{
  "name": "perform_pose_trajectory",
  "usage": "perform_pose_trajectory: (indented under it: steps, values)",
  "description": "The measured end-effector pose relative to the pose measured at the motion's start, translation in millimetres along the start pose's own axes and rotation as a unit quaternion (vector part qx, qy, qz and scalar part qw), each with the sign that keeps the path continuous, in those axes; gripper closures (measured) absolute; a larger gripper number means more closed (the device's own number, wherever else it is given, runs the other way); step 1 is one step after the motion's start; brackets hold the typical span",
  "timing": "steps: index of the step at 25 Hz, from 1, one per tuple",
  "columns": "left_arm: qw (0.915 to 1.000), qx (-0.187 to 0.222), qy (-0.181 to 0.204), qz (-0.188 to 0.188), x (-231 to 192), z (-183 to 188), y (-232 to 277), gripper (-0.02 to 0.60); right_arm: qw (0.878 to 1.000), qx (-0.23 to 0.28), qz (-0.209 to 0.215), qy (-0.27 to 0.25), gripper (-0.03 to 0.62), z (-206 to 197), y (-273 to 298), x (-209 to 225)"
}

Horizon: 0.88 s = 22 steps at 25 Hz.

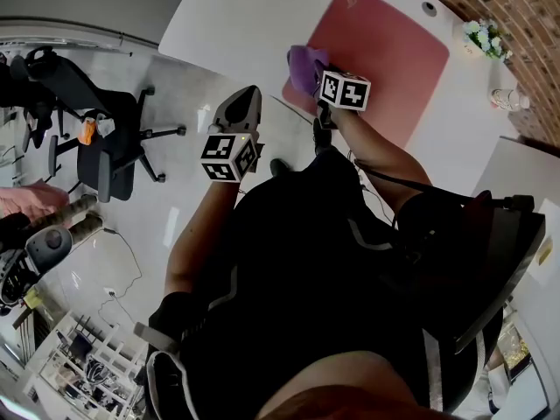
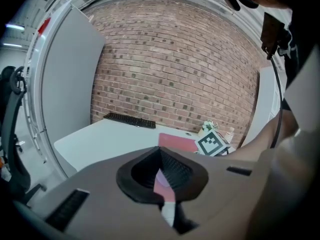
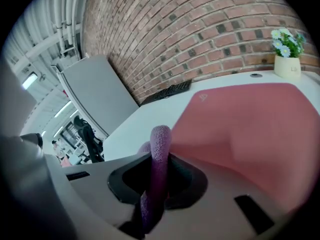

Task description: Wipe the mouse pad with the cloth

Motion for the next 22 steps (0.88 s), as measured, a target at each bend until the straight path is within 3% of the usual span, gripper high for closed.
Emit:
perform_pose_trajectory:
  steps: [11,22]
  values:
    - [0.9989,-0.005,0.023,-0.041,31,3,19,0.577,0.998,0.023,-0.059,0.03,0.534,-3,-36,54]
    - [0.9929,-0.013,0.054,-0.105,85,-1,37,0.578,0.99,0.054,-0.113,0.063,0.534,-15,-90,103]
Point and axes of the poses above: the fingertips, and each gripper's own axes: y forward along the fingers, x to its right, z out of its top, the point moved 1 cm from there along -y, backward along the fingers, and after that the axes turned 5 degrees about z, right-handed, at the moved point
